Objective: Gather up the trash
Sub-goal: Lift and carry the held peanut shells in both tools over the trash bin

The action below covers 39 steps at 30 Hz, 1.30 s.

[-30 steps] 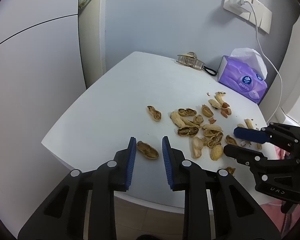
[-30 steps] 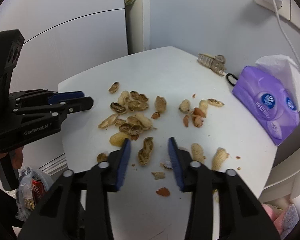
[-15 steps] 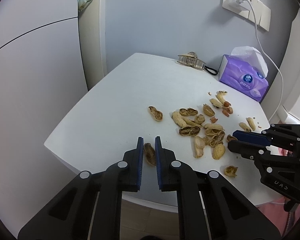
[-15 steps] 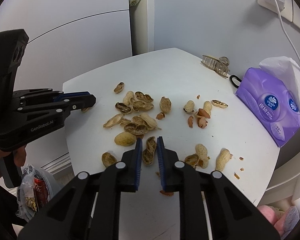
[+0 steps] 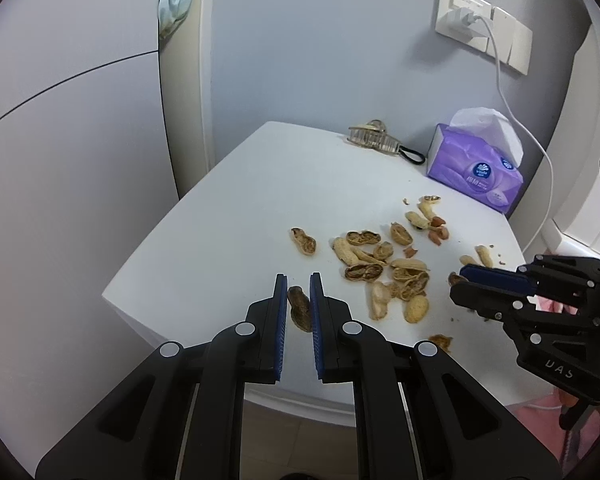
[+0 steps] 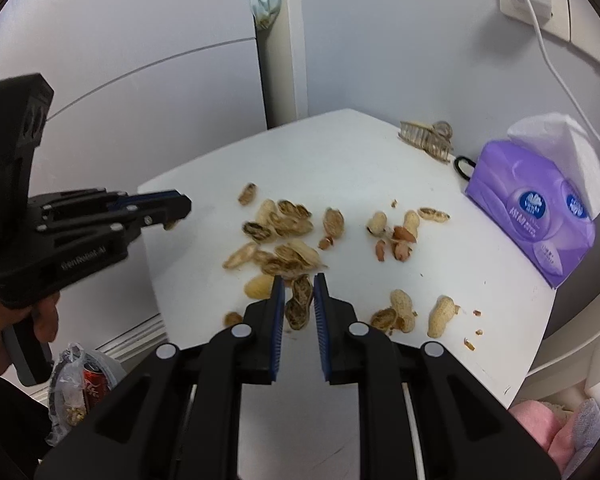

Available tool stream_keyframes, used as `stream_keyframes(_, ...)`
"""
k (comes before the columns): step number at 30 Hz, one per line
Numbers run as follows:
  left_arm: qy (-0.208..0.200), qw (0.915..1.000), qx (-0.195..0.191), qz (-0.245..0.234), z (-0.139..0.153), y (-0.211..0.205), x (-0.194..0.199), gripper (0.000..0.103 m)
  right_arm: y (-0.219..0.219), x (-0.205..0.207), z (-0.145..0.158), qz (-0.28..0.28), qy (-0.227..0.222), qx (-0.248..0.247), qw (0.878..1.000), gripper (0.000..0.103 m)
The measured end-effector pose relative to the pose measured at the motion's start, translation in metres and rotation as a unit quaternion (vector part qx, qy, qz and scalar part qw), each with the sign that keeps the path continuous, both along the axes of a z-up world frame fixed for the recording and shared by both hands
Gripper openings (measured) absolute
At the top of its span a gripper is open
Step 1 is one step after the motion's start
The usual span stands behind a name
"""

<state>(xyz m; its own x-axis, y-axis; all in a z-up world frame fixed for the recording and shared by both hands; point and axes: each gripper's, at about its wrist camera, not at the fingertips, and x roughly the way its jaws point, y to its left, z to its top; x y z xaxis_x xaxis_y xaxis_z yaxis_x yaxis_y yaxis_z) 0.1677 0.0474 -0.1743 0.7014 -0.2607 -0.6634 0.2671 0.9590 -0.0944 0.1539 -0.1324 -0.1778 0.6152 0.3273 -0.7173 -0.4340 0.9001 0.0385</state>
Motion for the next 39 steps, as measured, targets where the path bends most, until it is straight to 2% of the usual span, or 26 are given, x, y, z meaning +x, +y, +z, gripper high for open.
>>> stream_keyframes(8, -0.015, 0.9998, -0.004, 0.009, 0.022, 0.009, -0.028, 0.010, 0.022, -0.019, 0.023, 0.028, -0.019, 0.013, 0.999, 0.016)
stream_keyframes(20, -0.025, 0.9975, -0.006, 0.066, 0.045, 0.068, -0.098, 0.010, 0.089, -0.067, 0.040, 0.095, -0.015, 0.048, 0.994, 0.016)
stream_keyframes(25, -0.006, 0.9941, -0.013, 0.107, 0.029, 0.098, -0.142, 0.010, 0.124, -0.098, 0.024, 0.122, 0.020, 0.067, 0.990, 0.016)
stream_keyframes(31, 0.014, 0.9880, -0.006, 0.154, 0.011, 0.139, -0.193, 0.010, 0.169, -0.140, 0.000, 0.169, 0.052, 0.062, 0.982, 0.016)
stream_keyframes(39, 0.033, 0.9779, -0.002, 0.206, -0.008, 0.186, -0.247, 0.010, 0.217, -0.181, -0.015, 0.215, 0.076, 0.050, 0.972, 0.016)
